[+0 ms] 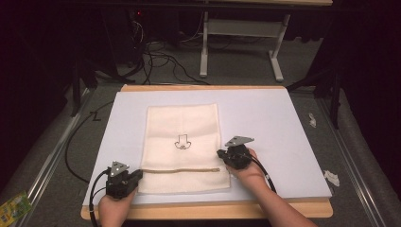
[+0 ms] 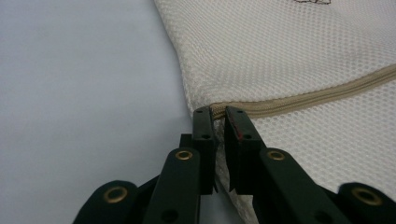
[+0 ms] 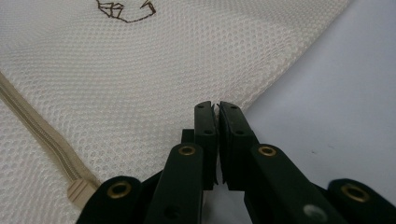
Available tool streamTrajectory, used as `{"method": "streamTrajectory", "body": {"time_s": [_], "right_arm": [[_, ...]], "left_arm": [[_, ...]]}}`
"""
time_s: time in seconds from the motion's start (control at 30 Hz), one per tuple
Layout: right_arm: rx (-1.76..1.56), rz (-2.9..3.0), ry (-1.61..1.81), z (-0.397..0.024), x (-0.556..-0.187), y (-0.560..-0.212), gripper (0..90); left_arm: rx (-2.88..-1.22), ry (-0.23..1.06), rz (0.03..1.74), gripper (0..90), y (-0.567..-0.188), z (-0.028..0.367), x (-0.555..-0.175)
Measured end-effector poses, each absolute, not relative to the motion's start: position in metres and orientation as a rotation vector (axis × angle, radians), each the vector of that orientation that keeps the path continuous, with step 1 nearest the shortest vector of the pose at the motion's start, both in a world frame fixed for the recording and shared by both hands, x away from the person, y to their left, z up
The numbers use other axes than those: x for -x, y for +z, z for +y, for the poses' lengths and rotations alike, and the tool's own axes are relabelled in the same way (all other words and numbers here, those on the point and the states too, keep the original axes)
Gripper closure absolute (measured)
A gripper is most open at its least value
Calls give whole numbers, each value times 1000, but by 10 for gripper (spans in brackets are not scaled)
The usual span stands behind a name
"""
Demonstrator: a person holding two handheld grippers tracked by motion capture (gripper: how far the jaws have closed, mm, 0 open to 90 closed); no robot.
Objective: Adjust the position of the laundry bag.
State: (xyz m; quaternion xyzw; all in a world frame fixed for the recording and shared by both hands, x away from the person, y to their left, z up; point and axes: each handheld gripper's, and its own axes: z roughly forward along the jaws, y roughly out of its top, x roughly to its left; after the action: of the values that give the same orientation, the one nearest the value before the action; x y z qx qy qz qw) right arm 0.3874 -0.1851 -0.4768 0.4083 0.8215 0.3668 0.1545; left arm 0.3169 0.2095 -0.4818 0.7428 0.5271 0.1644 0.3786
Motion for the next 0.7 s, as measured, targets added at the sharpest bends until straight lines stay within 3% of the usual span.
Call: {"method": "streamTrajectory", "body": {"time_s": [0.37, 0.7], "right_arm": [[-1186, 2325, 1015, -201, -380, -475, 875], [-1294, 2233, 990, -244, -369, -475, 872]], "left_arm": [[-1955, 414, 1270, 835, -480, 193, -327], [-2038, 384, 1135, 838, -478, 151, -342]]}}
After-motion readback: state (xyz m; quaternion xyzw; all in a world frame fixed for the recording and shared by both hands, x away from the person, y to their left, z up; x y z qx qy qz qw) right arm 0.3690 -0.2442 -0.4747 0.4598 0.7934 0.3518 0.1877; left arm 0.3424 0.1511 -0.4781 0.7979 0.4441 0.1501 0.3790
